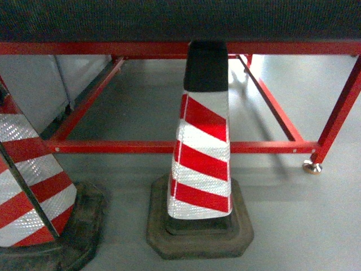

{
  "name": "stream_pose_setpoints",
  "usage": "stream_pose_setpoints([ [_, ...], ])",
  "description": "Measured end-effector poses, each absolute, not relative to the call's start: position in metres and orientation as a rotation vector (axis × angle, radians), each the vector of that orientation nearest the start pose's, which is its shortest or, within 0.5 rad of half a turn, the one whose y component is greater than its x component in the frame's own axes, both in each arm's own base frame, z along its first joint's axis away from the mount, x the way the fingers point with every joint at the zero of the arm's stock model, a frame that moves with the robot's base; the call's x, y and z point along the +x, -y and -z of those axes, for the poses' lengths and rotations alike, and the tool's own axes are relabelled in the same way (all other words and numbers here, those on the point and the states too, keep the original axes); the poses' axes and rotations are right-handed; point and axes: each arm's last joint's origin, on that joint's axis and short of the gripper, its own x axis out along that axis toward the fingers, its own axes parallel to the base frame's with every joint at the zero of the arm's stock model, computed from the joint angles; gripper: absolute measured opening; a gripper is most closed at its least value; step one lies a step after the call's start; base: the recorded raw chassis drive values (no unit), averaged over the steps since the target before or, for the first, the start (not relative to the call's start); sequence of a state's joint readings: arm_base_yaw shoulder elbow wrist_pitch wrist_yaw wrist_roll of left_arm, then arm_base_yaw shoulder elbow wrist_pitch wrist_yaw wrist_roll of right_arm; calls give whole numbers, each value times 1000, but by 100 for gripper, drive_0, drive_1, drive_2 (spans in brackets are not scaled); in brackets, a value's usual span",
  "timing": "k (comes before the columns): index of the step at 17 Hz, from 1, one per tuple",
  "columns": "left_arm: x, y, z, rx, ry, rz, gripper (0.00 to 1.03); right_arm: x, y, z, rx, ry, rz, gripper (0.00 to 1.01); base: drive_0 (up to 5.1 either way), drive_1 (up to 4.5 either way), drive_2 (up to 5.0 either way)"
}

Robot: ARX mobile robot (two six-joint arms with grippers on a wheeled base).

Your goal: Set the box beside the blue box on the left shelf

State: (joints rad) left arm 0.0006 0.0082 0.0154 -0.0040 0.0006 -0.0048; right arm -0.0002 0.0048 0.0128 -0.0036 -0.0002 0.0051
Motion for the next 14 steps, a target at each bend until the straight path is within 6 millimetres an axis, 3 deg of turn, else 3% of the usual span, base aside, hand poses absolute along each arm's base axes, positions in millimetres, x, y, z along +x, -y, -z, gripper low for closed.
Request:
stream_pose_setpoints([
  [14, 97, 0, -168, 0, 7, -2, 98, 97, 0, -168, 6, 7, 0, 98, 0, 0, 0],
])
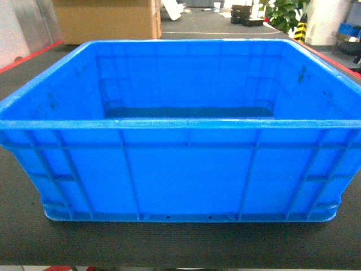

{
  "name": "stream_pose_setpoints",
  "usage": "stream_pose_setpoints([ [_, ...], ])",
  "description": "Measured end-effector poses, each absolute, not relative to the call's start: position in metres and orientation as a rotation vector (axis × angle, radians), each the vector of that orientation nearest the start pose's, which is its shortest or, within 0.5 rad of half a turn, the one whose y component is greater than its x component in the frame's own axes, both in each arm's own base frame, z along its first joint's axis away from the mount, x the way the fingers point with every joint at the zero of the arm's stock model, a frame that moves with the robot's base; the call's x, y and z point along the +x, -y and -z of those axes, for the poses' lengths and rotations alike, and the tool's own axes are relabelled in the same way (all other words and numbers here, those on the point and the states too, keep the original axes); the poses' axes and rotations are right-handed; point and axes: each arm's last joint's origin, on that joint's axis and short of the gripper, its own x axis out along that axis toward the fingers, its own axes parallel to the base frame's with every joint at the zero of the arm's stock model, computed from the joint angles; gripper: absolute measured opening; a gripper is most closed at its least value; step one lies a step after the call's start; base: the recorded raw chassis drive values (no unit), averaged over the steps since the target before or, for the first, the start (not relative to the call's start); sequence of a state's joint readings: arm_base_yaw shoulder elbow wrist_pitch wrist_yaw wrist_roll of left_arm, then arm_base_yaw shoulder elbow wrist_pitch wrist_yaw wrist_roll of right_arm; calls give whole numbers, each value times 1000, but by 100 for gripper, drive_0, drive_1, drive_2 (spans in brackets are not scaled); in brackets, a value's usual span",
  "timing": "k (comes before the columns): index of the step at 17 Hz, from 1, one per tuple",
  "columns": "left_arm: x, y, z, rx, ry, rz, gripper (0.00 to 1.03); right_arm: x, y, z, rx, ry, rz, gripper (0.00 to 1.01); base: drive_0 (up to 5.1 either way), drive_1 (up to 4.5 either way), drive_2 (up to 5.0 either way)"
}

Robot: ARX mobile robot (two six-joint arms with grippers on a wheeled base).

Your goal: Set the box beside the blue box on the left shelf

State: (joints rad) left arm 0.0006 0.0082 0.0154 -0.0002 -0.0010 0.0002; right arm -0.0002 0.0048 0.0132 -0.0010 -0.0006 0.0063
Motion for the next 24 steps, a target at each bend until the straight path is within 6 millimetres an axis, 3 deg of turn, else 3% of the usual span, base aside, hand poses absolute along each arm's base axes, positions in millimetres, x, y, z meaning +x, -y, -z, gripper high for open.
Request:
stream_pose_setpoints([
  [24, 97, 0, -168, 1, 3, -1, 98, 97, 0, -167, 6, 3, 0, 98, 0, 0, 0],
])
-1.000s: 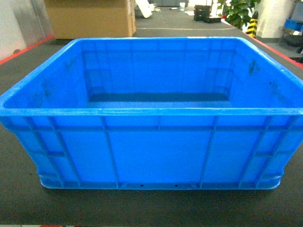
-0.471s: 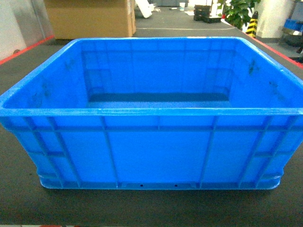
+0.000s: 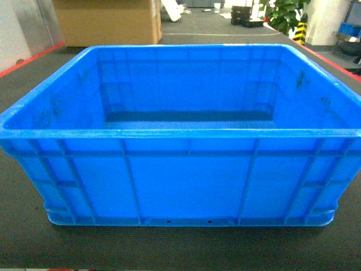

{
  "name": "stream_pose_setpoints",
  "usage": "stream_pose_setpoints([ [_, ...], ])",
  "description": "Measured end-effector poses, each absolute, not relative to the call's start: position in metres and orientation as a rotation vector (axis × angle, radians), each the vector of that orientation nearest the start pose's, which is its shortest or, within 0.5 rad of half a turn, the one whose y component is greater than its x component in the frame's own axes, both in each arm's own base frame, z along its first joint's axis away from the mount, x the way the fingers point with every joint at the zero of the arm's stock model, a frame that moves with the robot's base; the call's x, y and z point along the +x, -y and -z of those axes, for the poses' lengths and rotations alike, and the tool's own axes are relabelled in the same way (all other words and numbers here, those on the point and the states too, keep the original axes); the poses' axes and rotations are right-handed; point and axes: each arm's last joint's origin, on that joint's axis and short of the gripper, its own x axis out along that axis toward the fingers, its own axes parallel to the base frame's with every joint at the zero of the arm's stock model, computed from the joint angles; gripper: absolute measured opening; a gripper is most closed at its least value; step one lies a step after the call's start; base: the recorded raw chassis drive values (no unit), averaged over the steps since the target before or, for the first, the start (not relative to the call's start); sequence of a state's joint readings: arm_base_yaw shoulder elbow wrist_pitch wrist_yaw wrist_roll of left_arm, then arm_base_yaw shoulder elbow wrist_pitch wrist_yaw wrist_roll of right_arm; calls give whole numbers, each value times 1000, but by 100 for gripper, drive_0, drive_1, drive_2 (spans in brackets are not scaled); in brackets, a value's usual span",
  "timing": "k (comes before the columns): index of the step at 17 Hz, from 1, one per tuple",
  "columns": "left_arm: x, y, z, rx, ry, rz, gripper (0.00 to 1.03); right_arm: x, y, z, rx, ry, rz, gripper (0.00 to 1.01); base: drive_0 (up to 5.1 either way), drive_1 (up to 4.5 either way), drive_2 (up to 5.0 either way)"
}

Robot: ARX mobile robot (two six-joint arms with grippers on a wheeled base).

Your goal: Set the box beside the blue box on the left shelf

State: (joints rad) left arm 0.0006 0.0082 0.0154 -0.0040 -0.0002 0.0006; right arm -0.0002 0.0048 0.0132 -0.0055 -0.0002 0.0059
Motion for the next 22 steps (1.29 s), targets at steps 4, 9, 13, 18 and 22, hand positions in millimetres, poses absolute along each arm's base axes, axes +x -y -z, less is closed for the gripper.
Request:
stream_pose_setpoints([
  [4, 97, 0, -168, 1, 3, -1, 98, 97, 0, -167, 6, 3, 0, 98, 0, 0, 0],
  [9, 97, 0, -168, 1, 3, -1, 98, 97, 0, -167, 6, 3, 0, 98, 0, 0, 0],
  [13, 97, 0, -168, 1, 3, -1, 98, 97, 0, -167, 6, 3, 0, 98, 0, 0, 0],
  [18, 97, 0, -168, 1, 3, -1, 98, 97, 0, -167, 6, 3, 0, 98, 0, 0, 0],
  [22, 97, 0, -168, 1, 3, -1, 98, 97, 0, -167, 6, 3, 0, 98, 0, 0, 0],
])
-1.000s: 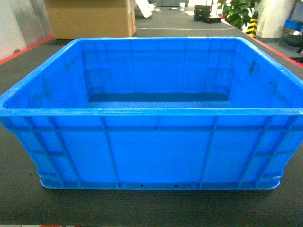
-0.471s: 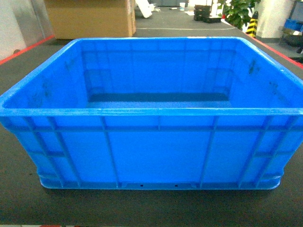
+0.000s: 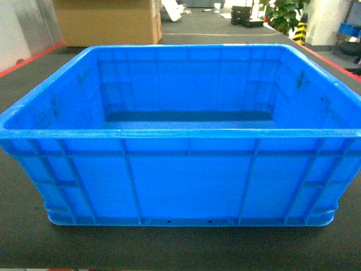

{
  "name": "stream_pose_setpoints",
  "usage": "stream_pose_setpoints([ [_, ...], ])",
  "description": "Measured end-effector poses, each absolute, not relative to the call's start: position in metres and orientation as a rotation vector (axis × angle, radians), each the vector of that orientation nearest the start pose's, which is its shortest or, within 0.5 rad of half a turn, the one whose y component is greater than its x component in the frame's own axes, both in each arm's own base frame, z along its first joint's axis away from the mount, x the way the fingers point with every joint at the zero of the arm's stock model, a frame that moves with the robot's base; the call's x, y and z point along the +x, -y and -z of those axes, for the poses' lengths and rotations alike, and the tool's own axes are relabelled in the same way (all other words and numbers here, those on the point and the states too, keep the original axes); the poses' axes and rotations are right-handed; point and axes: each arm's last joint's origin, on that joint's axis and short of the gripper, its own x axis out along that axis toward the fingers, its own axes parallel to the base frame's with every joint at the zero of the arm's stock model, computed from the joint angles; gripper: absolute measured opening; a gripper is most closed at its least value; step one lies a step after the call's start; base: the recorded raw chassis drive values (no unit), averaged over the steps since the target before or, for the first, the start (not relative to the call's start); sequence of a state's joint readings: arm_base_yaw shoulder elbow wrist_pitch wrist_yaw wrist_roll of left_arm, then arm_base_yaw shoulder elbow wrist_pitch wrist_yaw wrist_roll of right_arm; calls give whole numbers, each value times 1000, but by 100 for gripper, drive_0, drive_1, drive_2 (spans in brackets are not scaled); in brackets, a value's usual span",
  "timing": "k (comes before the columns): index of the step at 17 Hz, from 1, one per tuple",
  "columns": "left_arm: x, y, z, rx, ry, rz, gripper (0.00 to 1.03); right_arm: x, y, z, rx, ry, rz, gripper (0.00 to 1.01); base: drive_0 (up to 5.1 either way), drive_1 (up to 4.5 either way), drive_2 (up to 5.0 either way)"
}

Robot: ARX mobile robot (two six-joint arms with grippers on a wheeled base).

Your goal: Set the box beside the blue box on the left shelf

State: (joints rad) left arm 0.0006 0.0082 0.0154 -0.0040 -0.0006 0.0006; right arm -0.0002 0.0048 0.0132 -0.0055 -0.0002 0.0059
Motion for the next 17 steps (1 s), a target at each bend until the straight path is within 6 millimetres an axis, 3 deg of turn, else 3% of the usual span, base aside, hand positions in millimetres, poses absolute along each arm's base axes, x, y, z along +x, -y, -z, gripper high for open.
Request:
stream_pose_setpoints([
  [4, 97, 0, -168, 1, 3, -1, 98, 97, 0, -167, 6, 3, 0, 98, 0, 0, 0],
  [7, 103, -2, -163, 15, -86, 168, 98, 102, 0, -160, -43, -124, 36, 98, 0, 0, 0],
  [9, 112, -9, -173, 10, -57, 144, 98, 109, 1, -168, -44, -90, 39, 98, 0, 0, 0],
  [11, 132, -15, -193, 2, -13, 71, 98, 127, 1, -190, -33, -53, 0, 98, 0, 0, 0],
  [13, 169, -8, -220, 35, 52, 93, 98, 165, 2, -222, -30, -35, -10, 98, 0, 0, 0],
  [14, 193, -2, -229, 42, 53, 108, 98, 196, 0, -238, -33, -65, -20, 98, 0, 0, 0],
  [17, 261, 24, -222, 52, -116, 129, 98, 281, -8, -244, -20, -256, -22, 98, 0, 0, 0],
])
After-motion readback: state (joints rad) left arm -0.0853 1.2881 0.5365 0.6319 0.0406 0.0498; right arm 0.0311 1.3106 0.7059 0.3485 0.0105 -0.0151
